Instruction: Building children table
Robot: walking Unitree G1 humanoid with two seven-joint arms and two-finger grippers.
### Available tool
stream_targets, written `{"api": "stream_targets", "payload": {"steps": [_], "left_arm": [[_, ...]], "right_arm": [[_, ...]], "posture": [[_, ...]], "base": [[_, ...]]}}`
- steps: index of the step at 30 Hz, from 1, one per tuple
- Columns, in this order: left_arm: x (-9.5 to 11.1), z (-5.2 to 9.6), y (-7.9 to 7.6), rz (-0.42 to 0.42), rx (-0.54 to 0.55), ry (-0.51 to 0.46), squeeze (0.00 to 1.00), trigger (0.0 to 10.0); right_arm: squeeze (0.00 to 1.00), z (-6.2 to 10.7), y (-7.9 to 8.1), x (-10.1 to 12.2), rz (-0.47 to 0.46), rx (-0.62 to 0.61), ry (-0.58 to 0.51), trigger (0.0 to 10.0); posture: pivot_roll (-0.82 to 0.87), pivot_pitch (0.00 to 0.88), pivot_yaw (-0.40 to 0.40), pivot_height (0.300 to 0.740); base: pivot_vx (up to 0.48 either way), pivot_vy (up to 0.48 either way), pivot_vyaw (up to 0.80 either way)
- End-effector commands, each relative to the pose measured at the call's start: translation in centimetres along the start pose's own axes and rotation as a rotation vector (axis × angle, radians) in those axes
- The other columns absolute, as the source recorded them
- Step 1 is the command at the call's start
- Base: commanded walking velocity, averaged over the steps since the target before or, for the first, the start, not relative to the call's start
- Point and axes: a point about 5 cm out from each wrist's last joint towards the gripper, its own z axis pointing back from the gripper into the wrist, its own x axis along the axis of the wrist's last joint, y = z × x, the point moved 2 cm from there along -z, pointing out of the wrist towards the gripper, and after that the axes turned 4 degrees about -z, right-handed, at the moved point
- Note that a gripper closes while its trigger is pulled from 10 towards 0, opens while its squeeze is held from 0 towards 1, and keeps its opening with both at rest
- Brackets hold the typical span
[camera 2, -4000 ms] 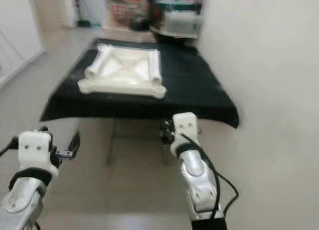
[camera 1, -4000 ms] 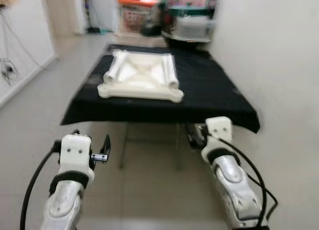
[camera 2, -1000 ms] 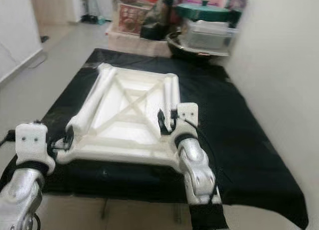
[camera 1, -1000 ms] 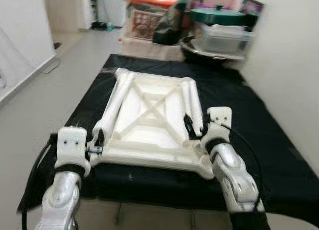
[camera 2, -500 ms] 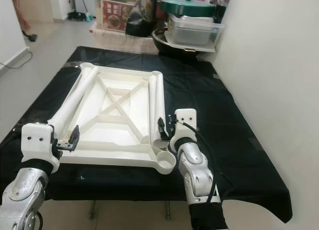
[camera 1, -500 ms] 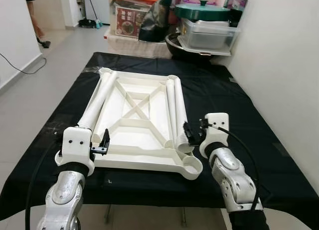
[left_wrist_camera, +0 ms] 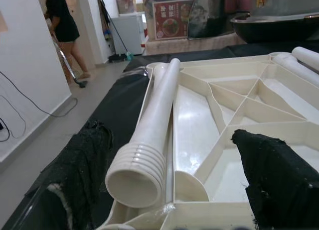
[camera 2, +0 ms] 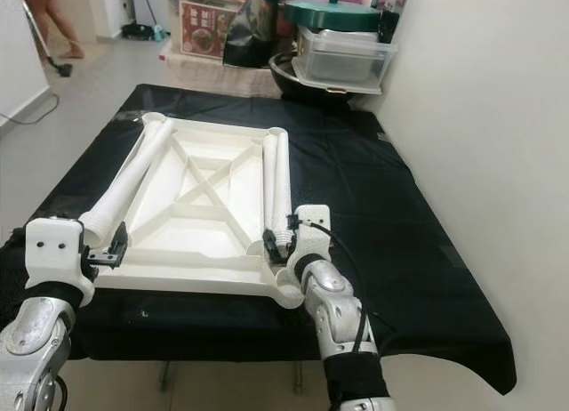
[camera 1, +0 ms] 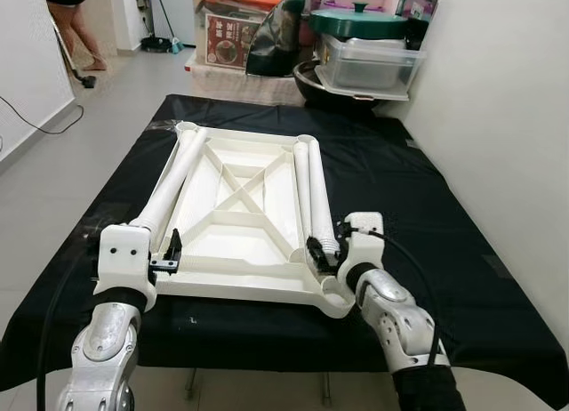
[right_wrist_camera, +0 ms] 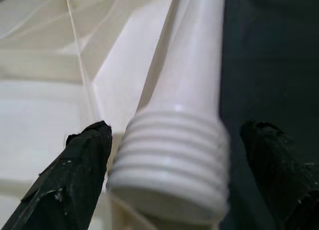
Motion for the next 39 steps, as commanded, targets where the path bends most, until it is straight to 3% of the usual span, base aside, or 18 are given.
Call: {"api": "stream_targets", "payload": {"steps": [1,11,13,14,17,18,31,32,33,34,36,39], "left_arm": [[-0.4,-0.2,-0.3,-0.008,-0.009,0.01,0.0,10.0],[-0.3,-0.4,-0.2,-0.014,-0.004,0.006,0.0,10.0],[-0.3,-0.5,-0.2,-0.015,-0.003,0.004,0.0,10.0],[-0.2,-0.6,-0.3,-0.015,-0.003,0.003,0.0,10.0],[-0.2,-0.6,-0.3,-0.014,-0.004,0.003,0.0,10.0],[-0.3,-0.6,-0.4,-0.013,-0.005,0.003,0.0,10.0],[-0.4,-0.7,-0.7,-0.013,-0.012,0.008,0.0,10.0],[-0.4,-0.7,-0.7,-0.014,-0.013,0.008,0.0,10.0],[-0.5,-0.7,-0.7,-0.014,-0.013,0.009,0.0,10.0],[-0.5,-0.7,-0.7,-0.015,-0.014,0.009,0.0,10.0],[-0.5,-0.7,-0.7,-0.015,-0.014,0.009,0.0,10.0],[-0.5,-0.7,-0.8,-0.018,-0.014,0.009,0.0,10.0]], "right_arm": [[0.0,-0.2,-0.3,-0.3,-0.045,0.001,0.028,10.0],[0.0,-0.8,-1.3,-1.4,-0.105,-0.045,0.069,10.0],[0.0,-0.9,-1.8,-1.0,-0.134,-0.066,0.037,10.0],[0.0,-0.9,-1.9,-0.5,-0.153,-0.076,0.003,9.5],[0.0,-1.0,-1.9,-0.4,-0.16,-0.077,-0.006,9.5],[0.0,-1.0,-1.9,-0.2,-0.162,-0.073,-0.016,10.0],[0.0,-1.3,-1.2,-0.2,-0.152,-0.051,-0.036,10.0],[0.0,-1.4,-1.2,-0.2,-0.152,-0.049,-0.04,5.4],[0.0,-1.4,-1.1,-0.2,-0.152,-0.047,-0.043,5.4],[0.0,-1.4,-1.1,-0.2,-0.153,-0.047,-0.046,0.5],[0.0,-1.3,-1.1,-0.2,-0.156,-0.049,-0.048,0.0],[0.0,-1.3,-1.2,-0.2,-0.165,-0.055,-0.061,0.0]], "posture": [[0.08,0.0,-0.142,0.74],[0.09,0.0,-0.145,0.74],[0.09,0.0,-0.14,0.74],[0.09,0.0,-0.138,0.74],[0.09,0.0,-0.139,0.74],[0.08,0.0,-0.14,0.74],[0.09,0.0,-0.142,0.74],[0.09,0.0,-0.142,0.74],[0.09,0.0,-0.143,0.74],[0.09,0.0,-0.143,0.74],[0.09,0.0,-0.142,0.74],[0.09,0.0,-0.142,0.74]], "base": [[0.0,0.0,0.0],[0.0,0.0,0.0],[0.0,0.0,0.0],[0.0,0.0,0.0],[0.0,0.0,0.0],[0.0,0.0,0.0],[0.0,0.0,0.0],[0.0,0.0,0.0],[0.0,0.0,0.0],[0.0,0.0,0.0],[0.0,0.0,0.0],[0.0,0.0,0.0]]}}
